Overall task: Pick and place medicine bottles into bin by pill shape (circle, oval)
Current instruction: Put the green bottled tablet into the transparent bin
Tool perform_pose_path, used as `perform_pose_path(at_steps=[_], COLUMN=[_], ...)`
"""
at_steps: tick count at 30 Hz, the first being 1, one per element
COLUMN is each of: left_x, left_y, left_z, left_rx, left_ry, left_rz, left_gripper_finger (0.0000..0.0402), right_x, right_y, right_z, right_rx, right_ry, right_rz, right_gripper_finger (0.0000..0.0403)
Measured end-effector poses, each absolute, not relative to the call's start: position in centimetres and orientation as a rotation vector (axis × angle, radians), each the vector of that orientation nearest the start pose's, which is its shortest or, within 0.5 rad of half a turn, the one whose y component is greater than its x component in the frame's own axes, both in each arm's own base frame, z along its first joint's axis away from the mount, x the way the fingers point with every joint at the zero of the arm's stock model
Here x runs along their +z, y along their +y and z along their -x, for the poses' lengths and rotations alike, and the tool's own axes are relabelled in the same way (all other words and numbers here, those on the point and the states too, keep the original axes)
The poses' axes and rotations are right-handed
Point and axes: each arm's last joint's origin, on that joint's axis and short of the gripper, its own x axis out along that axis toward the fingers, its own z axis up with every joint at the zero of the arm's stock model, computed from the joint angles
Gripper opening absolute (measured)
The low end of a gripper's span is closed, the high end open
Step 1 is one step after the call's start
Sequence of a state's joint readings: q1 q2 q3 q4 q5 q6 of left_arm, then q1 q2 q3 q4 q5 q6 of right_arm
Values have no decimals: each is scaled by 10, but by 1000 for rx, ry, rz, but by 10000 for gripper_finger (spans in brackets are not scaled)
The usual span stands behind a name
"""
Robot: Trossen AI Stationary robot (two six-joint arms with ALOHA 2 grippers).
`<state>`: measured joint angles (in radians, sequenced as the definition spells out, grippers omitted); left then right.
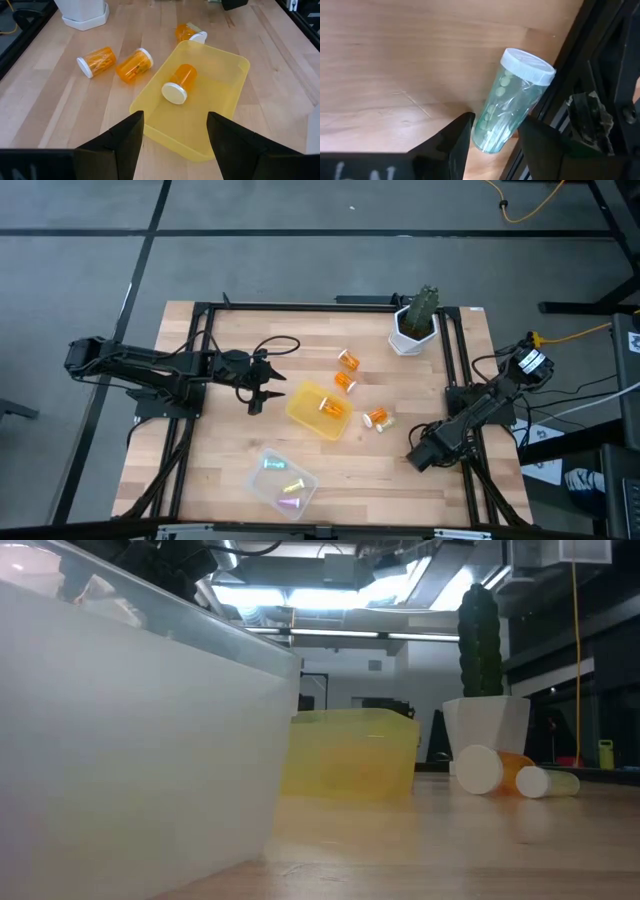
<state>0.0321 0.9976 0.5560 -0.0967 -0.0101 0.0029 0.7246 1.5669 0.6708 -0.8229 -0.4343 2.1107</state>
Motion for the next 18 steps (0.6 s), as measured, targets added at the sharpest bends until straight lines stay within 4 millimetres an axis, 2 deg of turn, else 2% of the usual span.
perform_pose_path(at_steps=[18], left_x=[225], left_y=[7], left_z=[-207], left_rx=[40], left_ry=[538], left_rz=[3], left_gripper_finger=[212], right_x=[123], right_y=[148], right_z=[-150], right_rx=[-1189], right_ry=[1722], right_rz=[-1109], right_gripper_finger=[118])
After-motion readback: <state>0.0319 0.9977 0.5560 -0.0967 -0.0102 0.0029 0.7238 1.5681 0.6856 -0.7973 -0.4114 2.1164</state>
